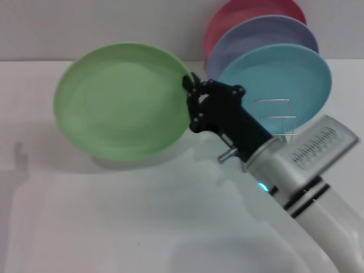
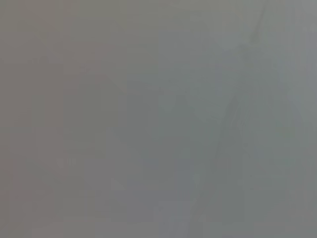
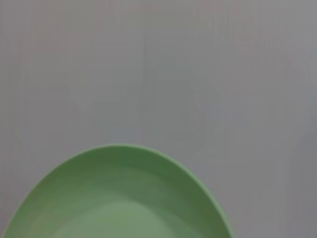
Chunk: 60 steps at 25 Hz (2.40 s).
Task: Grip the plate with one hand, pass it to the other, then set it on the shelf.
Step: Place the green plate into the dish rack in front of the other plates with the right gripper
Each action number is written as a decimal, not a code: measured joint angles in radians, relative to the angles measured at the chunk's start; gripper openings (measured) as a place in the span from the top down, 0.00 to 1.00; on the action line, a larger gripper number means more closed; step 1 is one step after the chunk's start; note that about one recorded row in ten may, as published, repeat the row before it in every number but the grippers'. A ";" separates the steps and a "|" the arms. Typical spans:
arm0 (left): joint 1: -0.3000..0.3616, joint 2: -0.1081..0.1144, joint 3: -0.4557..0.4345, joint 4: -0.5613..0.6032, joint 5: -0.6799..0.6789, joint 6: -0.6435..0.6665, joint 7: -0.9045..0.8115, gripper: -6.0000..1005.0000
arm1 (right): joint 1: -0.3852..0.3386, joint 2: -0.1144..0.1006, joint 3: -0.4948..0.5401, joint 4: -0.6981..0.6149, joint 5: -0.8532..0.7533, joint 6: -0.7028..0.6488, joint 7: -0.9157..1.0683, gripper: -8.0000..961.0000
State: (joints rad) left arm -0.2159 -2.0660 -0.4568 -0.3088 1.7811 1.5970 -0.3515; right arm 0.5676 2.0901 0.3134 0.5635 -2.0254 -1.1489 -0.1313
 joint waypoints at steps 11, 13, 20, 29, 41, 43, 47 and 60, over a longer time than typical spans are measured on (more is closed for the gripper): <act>-0.022 0.003 0.001 0.023 0.008 0.004 -0.025 0.55 | -0.153 -0.011 0.000 -0.118 -0.012 -0.413 0.015 0.96; -0.024 0.004 0.002 0.023 0.009 0.005 -0.025 0.55 | -0.175 -0.012 0.001 -0.143 -0.012 -0.466 0.037 0.96; -0.039 0.005 0.008 0.025 0.030 0.006 -0.026 0.55 | -0.205 -0.015 0.016 -0.318 -0.005 -0.582 0.180 0.96; -0.040 0.003 0.007 0.012 0.096 0.007 -0.027 0.55 | -0.181 -0.015 0.055 -0.524 -0.004 -0.617 0.315 0.96; -0.028 0.004 0.007 -0.026 0.148 0.014 -0.038 0.53 | -0.156 -0.015 0.052 -0.605 -0.002 -0.623 0.309 0.96; -0.028 0.004 0.006 -0.027 0.153 0.016 -0.044 0.53 | -0.151 -0.016 0.049 -0.615 -0.002 -0.635 0.308 0.96; -0.035 0.005 0.002 -0.036 0.168 0.027 -0.065 0.52 | -0.138 -0.017 0.050 -0.649 -0.002 -0.655 0.308 0.96; -0.023 0.005 0.008 -0.065 0.169 0.044 -0.067 0.51 | -0.100 -0.020 0.038 -0.721 -0.009 -0.657 0.234 0.96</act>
State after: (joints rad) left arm -0.2387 -2.0608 -0.4492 -0.3742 1.9497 1.6407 -0.4187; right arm 0.4676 2.0703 0.3509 -0.1574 -2.0347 -1.8055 0.1026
